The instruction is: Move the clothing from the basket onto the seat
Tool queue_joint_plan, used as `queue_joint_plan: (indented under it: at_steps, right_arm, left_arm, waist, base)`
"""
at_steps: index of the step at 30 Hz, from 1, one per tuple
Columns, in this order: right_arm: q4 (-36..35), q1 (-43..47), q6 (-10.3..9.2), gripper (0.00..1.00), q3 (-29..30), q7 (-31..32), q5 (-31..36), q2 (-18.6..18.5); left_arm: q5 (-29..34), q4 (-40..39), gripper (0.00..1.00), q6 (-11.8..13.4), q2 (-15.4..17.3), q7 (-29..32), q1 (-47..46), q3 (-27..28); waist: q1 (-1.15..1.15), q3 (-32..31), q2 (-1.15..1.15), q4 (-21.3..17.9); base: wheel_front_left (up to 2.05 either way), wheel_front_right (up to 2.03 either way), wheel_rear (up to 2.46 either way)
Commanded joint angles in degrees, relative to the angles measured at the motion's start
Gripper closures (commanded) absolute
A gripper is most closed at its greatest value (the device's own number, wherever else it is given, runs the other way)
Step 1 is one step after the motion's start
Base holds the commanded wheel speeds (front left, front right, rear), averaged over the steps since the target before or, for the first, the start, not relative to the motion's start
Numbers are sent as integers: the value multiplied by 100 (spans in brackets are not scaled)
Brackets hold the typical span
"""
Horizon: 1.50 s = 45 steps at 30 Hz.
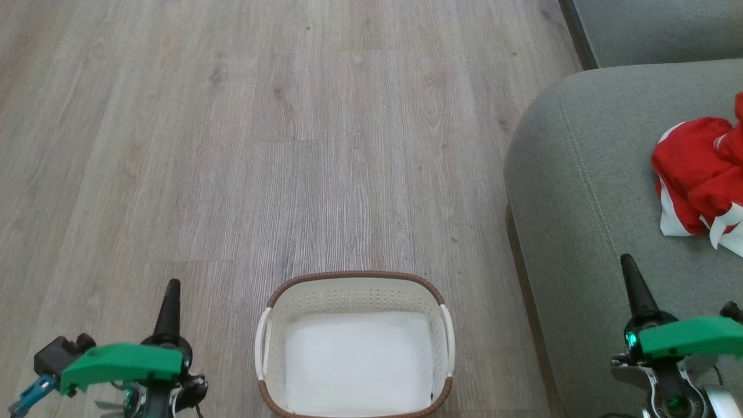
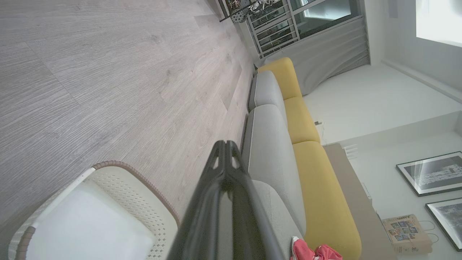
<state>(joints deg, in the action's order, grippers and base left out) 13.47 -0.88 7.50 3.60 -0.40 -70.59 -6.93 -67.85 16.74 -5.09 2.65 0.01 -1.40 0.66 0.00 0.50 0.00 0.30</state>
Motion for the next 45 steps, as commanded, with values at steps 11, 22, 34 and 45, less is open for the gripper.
queue_joint_plan:
  at_steps: [11,22,34,45]
  right_arm:
    - [-102,-357,-1,100,48,208,-685,101]
    - [-38,-427,-1,100,133,394,-1307,214]
    - [32,-504,-1,100,226,597,-1983,337]
    - [53,-528,-1,100,259,662,-2184,378]
  left_arm:
    - [-752,-233,100,-102,21,212,-371,291]
    - [-1446,-247,100,-159,22,393,-416,414]
    - [-2201,-262,100,-221,22,590,-465,548]
    - [-2430,-267,100,-240,22,650,-480,588]
  waist:
    - [0,-9,0,-8]
    - [0,-19,0,-17]
    - [0,-29,0,-27]
    - [0,-32,0,-30]
  base:
    - [0,0,0]
    - [0,0,0]
    - [0,0,0]
    - [0,0,0]
